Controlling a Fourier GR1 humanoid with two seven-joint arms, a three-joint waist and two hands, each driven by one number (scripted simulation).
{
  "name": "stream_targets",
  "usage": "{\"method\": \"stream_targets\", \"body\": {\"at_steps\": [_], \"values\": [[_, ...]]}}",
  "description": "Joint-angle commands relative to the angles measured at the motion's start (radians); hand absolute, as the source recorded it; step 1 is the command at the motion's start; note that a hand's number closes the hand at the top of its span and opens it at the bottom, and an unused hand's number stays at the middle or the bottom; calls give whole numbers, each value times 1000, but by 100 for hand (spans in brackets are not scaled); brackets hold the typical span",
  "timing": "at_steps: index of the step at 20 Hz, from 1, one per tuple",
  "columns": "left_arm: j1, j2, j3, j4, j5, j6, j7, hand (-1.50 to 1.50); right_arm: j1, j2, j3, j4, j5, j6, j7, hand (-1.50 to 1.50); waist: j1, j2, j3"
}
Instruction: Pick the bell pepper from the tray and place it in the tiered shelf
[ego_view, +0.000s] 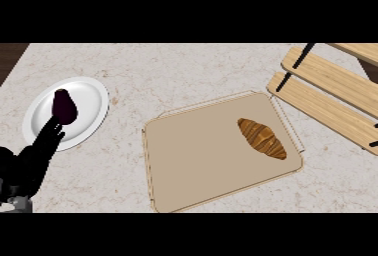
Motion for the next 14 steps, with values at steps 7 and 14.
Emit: {"method": "stream_targets", "body": {"at_steps": [7, 14], "values": [[-44, 0, 31, 29, -6, -8, -6, 0, 103, -13, 19, 103, 14, -149, -20, -150, -4, -2, 0], [-32, -8, 41, 47, -12, -22, -5, 0, 71, -82, -55, 225, -75, -289, -141, -150, -4, -1, 0]]}}
